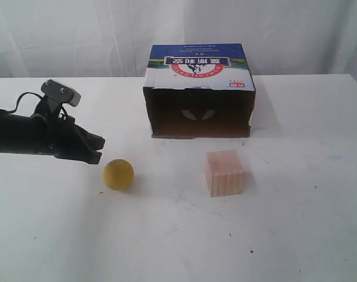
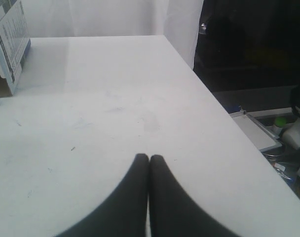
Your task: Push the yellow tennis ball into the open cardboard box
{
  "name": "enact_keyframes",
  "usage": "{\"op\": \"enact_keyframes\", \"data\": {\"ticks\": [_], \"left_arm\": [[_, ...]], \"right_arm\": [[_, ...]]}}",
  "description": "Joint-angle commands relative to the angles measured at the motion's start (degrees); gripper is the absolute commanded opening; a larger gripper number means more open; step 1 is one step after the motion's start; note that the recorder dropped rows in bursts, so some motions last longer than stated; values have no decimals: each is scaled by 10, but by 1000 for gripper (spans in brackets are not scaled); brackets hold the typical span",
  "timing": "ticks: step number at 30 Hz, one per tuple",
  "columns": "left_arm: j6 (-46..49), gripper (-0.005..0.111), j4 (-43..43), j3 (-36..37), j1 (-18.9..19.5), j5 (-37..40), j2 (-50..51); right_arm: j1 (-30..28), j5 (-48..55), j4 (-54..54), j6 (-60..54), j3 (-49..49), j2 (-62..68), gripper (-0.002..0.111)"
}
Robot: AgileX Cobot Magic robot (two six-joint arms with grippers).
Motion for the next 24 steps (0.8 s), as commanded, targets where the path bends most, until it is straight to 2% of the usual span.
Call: {"op": "enact_keyframes", "data": {"ticks": [1, 7, 13, 16, 20, 24], "left_arm": [[7, 0, -12, 4, 3, 99, 13], [3, 0, -12, 4, 1, 125, 19], [11, 0, -12, 0, 4, 114, 11], [-10, 0, -12, 9, 26, 98, -16], [-10, 0, -12, 80, 75, 68, -54], [-13, 0, -12, 113, 105, 119, -54]], "right_arm": [[0, -7, -2, 2, 1, -3, 0], [0, -7, -2, 2, 1, -3, 0], [0, -7, -2, 2, 1, -3, 0], [0, -7, -2, 2, 1, -3, 0], [0, -7, -2, 2, 1, -3, 0], [0, -7, -2, 2, 1, -3, 0]]}}
